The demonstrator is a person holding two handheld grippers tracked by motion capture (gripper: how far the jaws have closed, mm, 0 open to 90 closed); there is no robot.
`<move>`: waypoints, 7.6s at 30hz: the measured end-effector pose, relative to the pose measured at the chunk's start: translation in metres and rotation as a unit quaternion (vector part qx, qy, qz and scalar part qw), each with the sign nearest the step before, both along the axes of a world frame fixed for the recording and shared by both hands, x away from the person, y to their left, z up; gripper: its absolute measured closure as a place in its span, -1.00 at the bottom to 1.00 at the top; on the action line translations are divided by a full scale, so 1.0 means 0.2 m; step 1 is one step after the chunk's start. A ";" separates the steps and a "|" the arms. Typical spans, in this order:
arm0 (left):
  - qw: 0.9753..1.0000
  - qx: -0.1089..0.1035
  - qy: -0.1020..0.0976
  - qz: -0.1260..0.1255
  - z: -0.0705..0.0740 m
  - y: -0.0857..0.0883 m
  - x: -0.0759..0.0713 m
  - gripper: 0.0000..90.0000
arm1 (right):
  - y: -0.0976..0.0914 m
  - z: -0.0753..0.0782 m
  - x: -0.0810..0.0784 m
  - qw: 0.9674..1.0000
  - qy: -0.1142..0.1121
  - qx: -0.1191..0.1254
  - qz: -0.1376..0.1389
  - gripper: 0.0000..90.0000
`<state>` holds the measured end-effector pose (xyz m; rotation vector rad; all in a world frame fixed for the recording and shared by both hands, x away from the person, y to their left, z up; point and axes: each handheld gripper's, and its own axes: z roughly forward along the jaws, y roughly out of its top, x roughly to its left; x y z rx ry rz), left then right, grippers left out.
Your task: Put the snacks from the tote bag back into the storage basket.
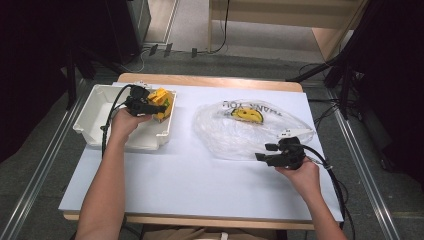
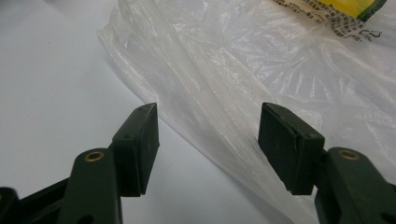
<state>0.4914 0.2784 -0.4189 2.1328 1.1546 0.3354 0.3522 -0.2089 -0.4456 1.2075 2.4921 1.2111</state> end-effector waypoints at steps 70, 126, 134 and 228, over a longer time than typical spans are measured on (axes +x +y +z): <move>0.999 -0.046 0.023 -0.015 0.13 0.03 -0.24 1.00 | 0.00 0.01 -0.01 1.000 -0.006 -0.003 0.004 -0.13; 0.999 -0.021 0.023 0.031 -0.04 0.01 -0.16 1.00 | 0.01 0.01 -0.02 1.000 -0.016 -0.006 0.009 -0.10; 0.999 -0.025 0.022 0.042 -0.05 0.03 -0.15 1.00 | 0.01 0.01 -0.02 1.000 -0.014 -0.008 0.010 -0.10; 0.996 -0.060 0.026 0.055 0.16 0.10 -0.16 -0.05 | 0.01 0.00 -0.02 1.000 -0.009 -0.020 0.015 -0.07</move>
